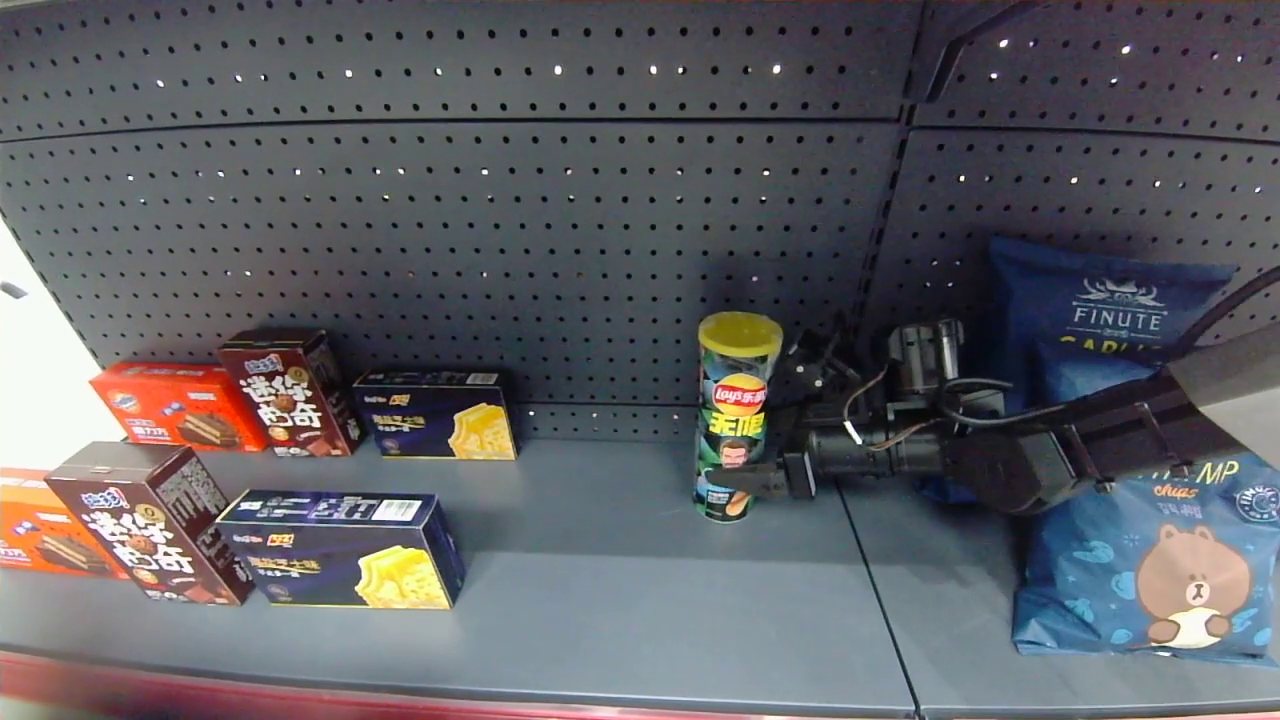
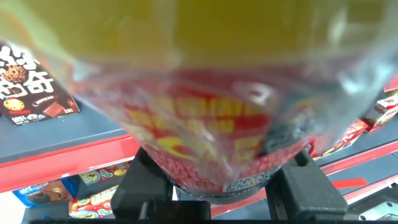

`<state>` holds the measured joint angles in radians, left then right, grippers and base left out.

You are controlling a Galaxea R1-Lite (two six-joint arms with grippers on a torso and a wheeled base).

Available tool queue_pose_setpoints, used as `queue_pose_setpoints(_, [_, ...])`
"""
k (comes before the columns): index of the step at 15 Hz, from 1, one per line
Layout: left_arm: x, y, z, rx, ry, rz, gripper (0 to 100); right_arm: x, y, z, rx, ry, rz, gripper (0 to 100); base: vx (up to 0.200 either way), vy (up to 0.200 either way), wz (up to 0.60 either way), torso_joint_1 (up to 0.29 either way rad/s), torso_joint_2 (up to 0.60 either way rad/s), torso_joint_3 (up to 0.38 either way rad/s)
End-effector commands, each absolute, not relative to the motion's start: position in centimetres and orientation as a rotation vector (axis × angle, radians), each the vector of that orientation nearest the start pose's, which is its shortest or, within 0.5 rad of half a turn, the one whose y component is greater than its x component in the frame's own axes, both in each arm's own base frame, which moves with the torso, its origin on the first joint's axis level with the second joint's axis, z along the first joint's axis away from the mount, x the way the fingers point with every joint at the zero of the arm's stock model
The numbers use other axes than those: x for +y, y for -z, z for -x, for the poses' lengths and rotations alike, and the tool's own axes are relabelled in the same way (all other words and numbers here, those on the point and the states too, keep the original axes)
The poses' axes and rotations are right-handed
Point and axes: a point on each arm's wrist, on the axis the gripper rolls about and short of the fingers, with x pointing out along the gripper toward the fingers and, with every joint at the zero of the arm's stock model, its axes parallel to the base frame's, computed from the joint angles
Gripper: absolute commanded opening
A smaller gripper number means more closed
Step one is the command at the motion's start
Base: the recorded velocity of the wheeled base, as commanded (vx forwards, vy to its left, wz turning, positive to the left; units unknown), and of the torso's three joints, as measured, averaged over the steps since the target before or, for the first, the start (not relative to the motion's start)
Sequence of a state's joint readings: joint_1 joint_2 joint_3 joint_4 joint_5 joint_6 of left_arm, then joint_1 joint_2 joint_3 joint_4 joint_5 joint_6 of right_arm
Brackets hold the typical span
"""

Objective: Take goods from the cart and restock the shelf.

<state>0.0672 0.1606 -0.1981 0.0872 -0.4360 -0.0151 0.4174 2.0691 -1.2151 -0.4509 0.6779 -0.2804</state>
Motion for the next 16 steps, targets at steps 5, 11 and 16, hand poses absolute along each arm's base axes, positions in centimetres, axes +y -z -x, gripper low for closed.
queue_pose_setpoints(5, [-1.1,-12.3,2.4,0.051,0.368,0.027,0,20.1,-13.4,-36.4,0.26,-1.132,0.119,0,0.0,0.0,0.0,0.0,0.0,0.0])
queue_pose_setpoints(11, [-1.1,-11.8,2.9,0.023,0.366,0.057,0,21.0,-16.6,-32.1,0.24,-1.105,0.09,0,0.0,0.0,0.0,0.0,0.0,0.0])
queue_pose_setpoints(16, [-1.2,-12.3,3.1,0.002,0.367,0.057,0,18.0,-19.2,-26.8,0.213,-1.027,0.08,0,0.0,0.0,0.0,0.0,0.0,0.0])
